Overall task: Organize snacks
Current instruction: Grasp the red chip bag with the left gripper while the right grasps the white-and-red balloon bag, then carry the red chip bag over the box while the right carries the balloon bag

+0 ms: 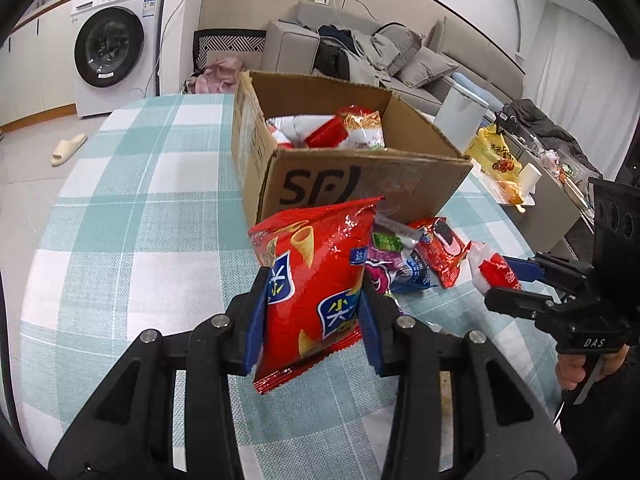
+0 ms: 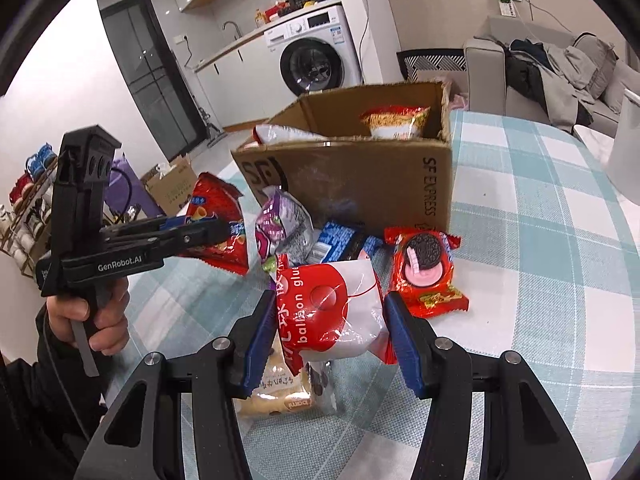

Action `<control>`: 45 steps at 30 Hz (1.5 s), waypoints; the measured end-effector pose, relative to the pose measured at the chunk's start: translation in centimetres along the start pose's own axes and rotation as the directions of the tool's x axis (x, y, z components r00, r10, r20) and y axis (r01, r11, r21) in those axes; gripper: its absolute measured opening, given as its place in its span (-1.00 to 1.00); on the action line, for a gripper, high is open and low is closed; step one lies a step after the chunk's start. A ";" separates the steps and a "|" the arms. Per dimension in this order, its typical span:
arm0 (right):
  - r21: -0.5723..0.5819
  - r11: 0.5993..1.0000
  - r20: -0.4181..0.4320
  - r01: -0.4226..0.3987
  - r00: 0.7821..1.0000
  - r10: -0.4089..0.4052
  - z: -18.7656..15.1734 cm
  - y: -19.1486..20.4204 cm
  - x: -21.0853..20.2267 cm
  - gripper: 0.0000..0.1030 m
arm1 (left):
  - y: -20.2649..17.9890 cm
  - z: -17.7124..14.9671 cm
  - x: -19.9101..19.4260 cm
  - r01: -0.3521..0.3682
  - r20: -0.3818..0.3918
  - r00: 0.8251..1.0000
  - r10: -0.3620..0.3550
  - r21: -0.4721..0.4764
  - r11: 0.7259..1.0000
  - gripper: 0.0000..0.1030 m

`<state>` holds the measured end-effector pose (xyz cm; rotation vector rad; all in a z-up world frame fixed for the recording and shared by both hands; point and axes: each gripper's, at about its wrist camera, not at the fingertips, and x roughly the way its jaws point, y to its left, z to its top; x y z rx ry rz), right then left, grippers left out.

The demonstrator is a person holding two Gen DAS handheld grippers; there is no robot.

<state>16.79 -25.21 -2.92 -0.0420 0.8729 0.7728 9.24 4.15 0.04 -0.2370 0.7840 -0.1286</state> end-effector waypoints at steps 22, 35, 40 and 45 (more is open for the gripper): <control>0.047 0.998 0.187 0.040 0.981 -0.048 1.8 -0.1 -3.8 0.07 | -2.0 1.6 -7.3 -0.006 0.142 0.990 0.001 0.034 0.999 -0.28; 0.040 0.997 0.227 0.065 0.971 -0.073 4.5 0.7 -4.1 0.07 | -1.9 3.3 -8.4 -0.028 0.188 0.982 0.025 0.011 1.000 -0.28; 0.035 0.997 0.232 0.073 0.969 -0.079 5.8 1.1 -3.8 0.07 | -1.8 4.8 -8.2 -0.032 0.198 0.980 0.031 0.003 0.999 -0.28; 0.045 0.996 0.241 0.075 0.967 -0.083 7.0 1.0 -3.8 0.07 | -1.7 6.6 -7.4 -0.042 0.202 0.979 0.041 0.005 0.999 -0.28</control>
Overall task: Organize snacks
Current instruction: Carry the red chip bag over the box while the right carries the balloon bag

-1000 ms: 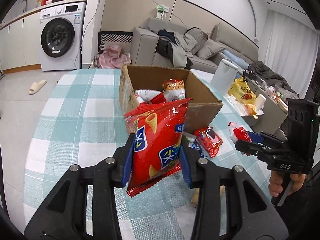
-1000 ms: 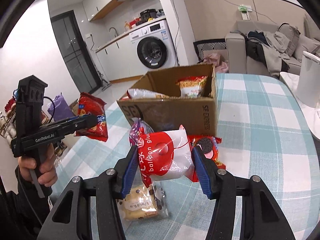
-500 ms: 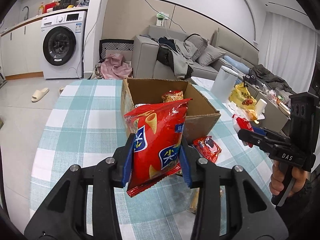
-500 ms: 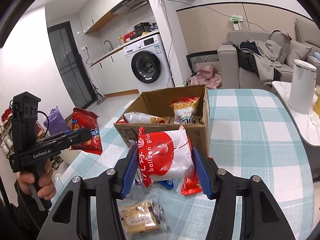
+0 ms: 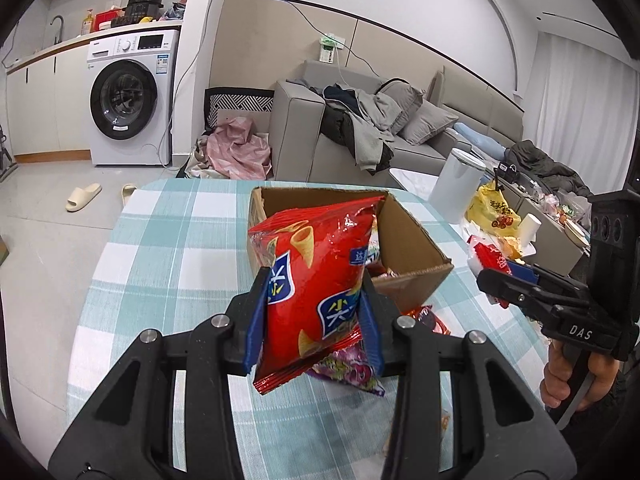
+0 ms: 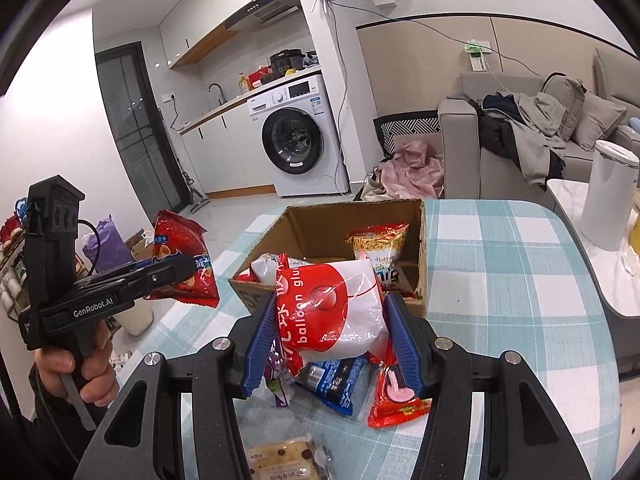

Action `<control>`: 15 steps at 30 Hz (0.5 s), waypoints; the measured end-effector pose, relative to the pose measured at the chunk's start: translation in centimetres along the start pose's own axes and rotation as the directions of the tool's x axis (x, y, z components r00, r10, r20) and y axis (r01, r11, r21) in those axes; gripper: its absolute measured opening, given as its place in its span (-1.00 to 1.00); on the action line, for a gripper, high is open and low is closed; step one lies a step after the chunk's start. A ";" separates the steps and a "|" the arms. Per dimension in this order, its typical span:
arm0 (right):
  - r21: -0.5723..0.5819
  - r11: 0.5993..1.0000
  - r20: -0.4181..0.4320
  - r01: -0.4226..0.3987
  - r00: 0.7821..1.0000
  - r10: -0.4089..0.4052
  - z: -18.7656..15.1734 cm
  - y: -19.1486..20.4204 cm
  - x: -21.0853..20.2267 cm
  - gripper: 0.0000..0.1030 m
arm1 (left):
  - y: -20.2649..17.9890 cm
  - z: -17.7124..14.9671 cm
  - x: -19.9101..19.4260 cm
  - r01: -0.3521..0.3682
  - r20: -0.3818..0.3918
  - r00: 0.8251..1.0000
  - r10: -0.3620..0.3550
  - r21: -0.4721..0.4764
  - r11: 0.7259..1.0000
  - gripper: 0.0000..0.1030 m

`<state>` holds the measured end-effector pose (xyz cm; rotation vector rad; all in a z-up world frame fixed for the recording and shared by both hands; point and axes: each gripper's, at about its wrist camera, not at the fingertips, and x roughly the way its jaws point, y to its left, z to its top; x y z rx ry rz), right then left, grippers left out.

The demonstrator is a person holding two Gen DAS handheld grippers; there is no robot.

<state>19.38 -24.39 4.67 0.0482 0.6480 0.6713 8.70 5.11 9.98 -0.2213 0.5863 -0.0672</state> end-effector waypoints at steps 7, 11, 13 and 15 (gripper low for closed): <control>0.009 1.000 -0.011 0.003 1.000 -0.003 1.1 -0.1 1.0 0.07 | -0.1 1.5 1.3 -0.005 0.008 1.000 0.005 -0.001 1.000 -0.28; 0.017 1.000 -0.013 0.001 1.000 -0.001 1.4 -0.2 1.5 0.07 | -0.4 2.5 2.4 -0.005 0.010 1.000 0.005 0.000 1.000 -0.28; 0.033 0.999 -0.007 -0.007 1.000 0.007 1.5 -0.5 1.9 0.07 | -0.7 2.9 3.1 -0.003 0.012 1.000 0.003 0.005 1.000 -0.28; 0.045 0.999 -0.003 0.000 1.000 0.000 1.5 -0.7 2.3 0.07 | -1.0 3.2 3.9 -0.016 0.011 1.000 0.015 0.019 1.000 -0.28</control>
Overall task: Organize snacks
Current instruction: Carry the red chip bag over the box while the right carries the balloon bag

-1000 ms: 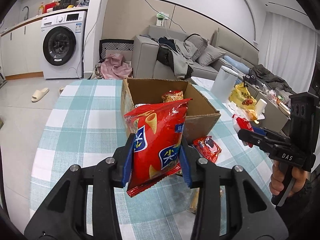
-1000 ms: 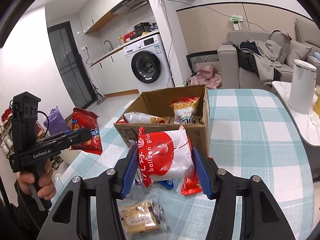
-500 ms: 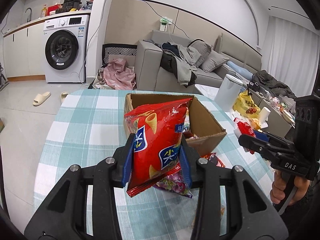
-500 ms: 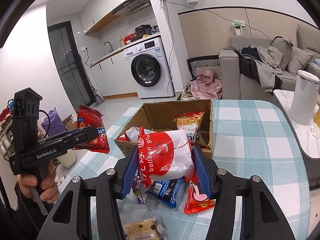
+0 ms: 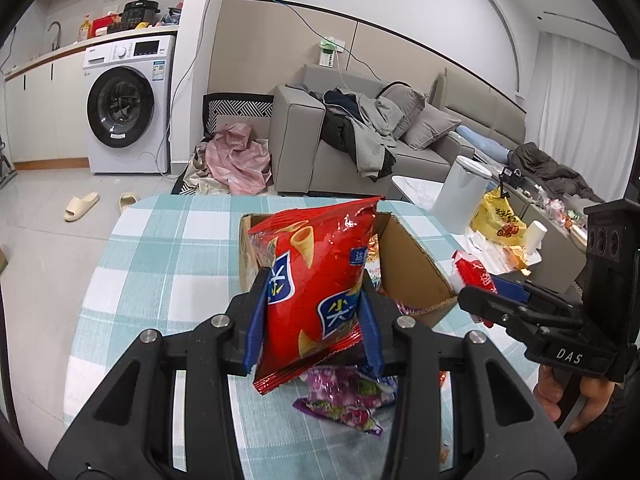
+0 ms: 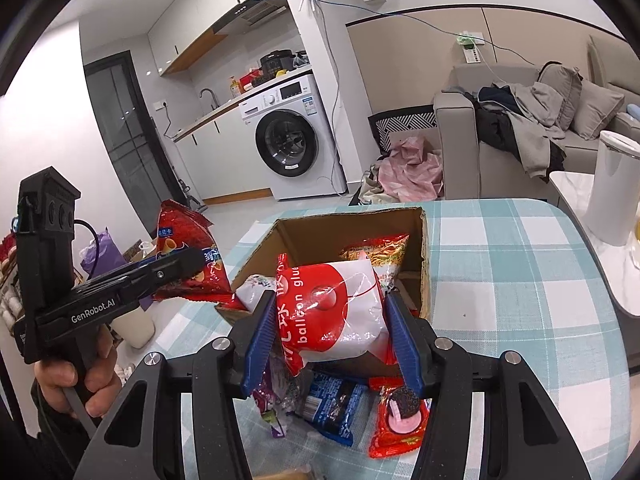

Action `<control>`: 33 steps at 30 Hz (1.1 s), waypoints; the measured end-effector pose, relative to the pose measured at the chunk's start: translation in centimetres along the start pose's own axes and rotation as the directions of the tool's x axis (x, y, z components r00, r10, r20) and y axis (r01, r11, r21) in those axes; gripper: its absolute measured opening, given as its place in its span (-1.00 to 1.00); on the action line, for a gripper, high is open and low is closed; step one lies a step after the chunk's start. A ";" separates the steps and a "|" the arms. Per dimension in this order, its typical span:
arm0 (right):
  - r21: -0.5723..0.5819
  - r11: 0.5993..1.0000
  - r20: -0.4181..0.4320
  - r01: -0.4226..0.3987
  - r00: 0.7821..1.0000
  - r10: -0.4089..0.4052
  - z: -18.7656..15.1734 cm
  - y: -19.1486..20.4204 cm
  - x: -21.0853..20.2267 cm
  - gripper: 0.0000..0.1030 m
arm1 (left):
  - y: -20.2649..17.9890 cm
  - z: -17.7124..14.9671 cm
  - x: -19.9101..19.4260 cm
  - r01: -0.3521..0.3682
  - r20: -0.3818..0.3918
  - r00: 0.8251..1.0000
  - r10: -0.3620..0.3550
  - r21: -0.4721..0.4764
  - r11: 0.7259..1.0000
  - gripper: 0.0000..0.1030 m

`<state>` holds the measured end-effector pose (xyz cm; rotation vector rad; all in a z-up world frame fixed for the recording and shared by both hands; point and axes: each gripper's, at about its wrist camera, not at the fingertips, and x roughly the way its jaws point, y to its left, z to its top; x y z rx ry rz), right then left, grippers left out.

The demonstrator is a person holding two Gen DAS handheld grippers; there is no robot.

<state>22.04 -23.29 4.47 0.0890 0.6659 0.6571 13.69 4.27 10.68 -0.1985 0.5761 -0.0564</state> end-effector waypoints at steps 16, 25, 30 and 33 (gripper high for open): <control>0.046 0.999 -0.025 0.017 1.000 -0.016 0.9 -1.5 3.6 0.07 | -0.4 1.0 4.7 -0.012 -0.016 1.000 0.012 0.002 1.000 -0.28; 0.047 0.999 -0.045 0.026 0.999 -0.024 1.1 -1.6 5.3 0.07 | 0.0 0.3 8.0 -0.012 -0.027 1.000 0.012 -0.009 1.000 -0.28; 0.055 0.998 -0.062 0.037 0.997 -0.034 1.2 -1.8 6.5 0.07 | 0.0 0.1 9.3 -0.017 -0.029 0.999 0.017 0.005 1.000 -0.28; 0.063 0.997 -0.073 0.040 0.997 -0.036 1.1 -2.1 6.9 0.07 | -0.2 -0.2 9.8 -0.023 -0.037 0.999 0.023 0.018 1.000 -0.27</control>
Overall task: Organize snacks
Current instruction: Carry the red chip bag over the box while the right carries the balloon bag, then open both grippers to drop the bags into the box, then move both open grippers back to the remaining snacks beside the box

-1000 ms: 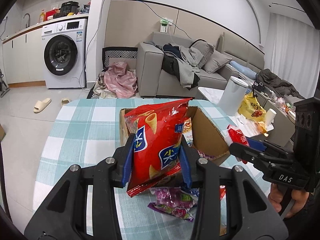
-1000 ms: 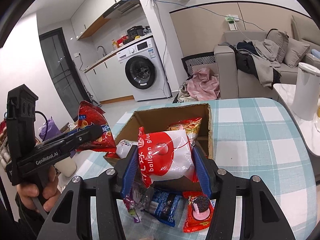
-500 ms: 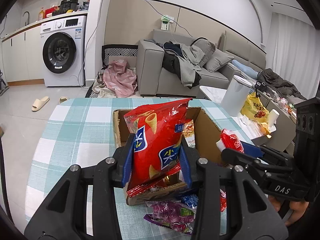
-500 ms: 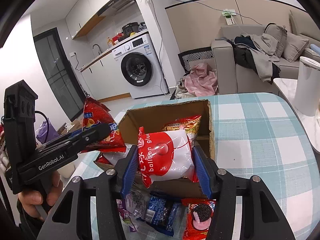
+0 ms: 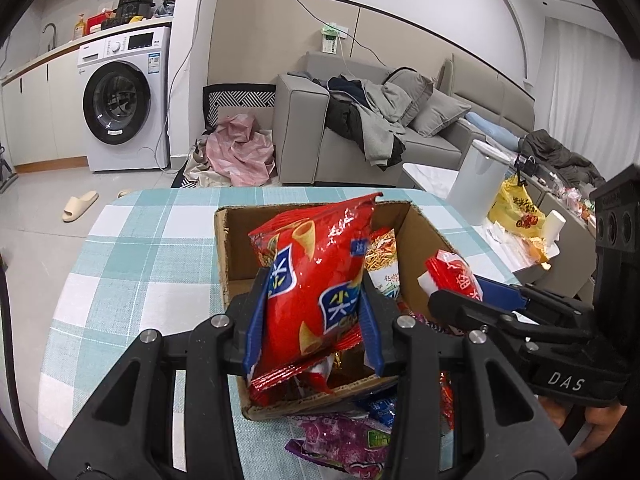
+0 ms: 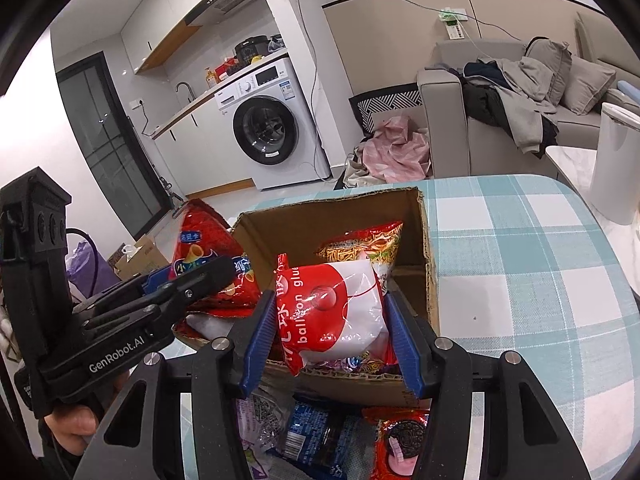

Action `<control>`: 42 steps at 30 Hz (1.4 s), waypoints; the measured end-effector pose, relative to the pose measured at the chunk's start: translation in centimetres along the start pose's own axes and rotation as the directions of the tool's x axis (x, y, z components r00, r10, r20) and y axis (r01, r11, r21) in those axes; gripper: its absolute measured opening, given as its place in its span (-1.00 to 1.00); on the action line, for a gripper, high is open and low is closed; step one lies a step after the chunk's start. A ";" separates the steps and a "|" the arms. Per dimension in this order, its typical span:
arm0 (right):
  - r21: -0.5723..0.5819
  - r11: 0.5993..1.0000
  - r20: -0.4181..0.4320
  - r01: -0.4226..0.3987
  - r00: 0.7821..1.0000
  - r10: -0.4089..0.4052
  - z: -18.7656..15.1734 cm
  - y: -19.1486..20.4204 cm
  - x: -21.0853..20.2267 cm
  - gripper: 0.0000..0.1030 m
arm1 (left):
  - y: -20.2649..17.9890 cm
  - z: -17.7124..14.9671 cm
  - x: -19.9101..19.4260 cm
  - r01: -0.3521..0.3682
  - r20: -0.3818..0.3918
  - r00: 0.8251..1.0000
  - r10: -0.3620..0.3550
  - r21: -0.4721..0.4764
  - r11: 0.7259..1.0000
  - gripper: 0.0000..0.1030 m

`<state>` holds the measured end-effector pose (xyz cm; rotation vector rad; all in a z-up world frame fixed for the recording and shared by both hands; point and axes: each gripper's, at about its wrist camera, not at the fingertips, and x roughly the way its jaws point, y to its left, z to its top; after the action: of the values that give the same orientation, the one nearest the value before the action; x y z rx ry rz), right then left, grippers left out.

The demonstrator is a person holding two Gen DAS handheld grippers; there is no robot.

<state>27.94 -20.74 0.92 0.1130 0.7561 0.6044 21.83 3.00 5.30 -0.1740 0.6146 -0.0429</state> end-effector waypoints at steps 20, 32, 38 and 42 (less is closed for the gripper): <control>-0.070 0.996 0.040 0.060 0.998 -0.058 -0.3 0.1 -0.8 0.49 | -0.9 -1.1 -0.6 0.013 -0.030 0.999 -0.012 0.050 0.999 0.26; -0.067 0.995 0.059 0.076 0.996 -0.072 -0.8 -0.9 -2.9 0.99 | -0.4 -2.6 -4.3 -0.025 -0.011 1.000 0.026 0.063 0.998 0.76; -0.072 0.995 0.034 0.070 0.997 -0.068 -2.4 -1.6 -4.0 0.99 | -1.5 -4.2 -6.5 -0.050 0.008 0.999 0.049 0.101 0.994 0.96; -0.070 0.995 0.021 0.066 0.998 -0.065 -3.4 -2.0 -4.7 0.99 | -2.0 -5.2 -7.7 -0.051 0.011 0.999 0.050 0.108 0.993 0.97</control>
<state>23.93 -25.39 0.72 0.0289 0.7166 0.5664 12.59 0.96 5.88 -0.0538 0.6061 -0.0263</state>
